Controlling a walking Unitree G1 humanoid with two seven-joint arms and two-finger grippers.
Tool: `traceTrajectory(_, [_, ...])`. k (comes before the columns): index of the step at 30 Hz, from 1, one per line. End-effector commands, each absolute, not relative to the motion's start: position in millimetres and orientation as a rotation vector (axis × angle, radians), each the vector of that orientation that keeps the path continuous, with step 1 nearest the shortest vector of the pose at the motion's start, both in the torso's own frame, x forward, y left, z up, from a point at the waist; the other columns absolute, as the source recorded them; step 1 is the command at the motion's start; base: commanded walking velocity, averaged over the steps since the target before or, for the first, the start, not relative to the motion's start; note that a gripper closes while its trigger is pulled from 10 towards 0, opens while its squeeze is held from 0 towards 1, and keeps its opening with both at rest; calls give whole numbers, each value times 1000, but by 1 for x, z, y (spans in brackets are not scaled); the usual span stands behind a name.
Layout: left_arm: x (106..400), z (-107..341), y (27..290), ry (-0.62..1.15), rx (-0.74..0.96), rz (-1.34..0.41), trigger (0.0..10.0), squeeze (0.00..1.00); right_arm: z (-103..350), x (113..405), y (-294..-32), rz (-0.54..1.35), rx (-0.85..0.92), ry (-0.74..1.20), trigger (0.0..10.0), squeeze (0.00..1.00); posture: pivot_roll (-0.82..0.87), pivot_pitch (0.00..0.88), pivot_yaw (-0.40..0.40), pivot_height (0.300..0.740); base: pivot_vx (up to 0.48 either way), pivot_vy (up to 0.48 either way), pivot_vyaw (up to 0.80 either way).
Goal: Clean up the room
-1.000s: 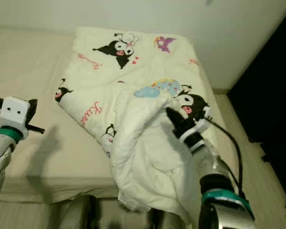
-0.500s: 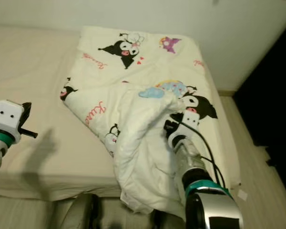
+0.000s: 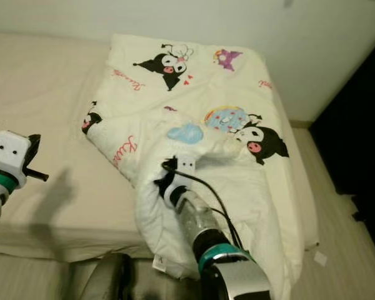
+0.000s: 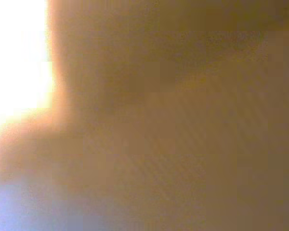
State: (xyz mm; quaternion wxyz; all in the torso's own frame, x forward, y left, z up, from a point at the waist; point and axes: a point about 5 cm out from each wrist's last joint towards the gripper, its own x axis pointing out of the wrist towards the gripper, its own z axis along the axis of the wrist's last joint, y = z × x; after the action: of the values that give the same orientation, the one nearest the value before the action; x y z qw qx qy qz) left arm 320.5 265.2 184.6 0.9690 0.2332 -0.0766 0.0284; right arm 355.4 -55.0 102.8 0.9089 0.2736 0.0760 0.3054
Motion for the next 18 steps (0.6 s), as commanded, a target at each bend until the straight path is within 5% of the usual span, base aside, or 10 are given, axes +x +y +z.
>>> traceTrajectory(1, [323, 177, 263, -130, 452, 54, 10000, 0, 109, 342, -43, 836, 699, 103, 10000, 0, 257, 101, 13, 600, 0, 0, 0])
traceTrajectory(9, [327, 179, 262, -142, 438, 62, 10000, 0, 130, 317, -59, 1073, 768, 16, 10000, 0, 238, 93, 10, 600, 0, 0, 0])
traceTrajectory(10, [333, 181, 259, -154, 422, 69, 10000, 0, 141, 263, -85, 1322, 782, 51, 10000, 0, 200, 78, 4, 600, 0, 0, 0])
traceTrajectory(18, [334, 176, 252, -157, 414, 63, 10000, 0, 120, 219, -124, 1397, 701, 205, 10000, 0, 190, 77, -3, 600, 0, 0, 0])
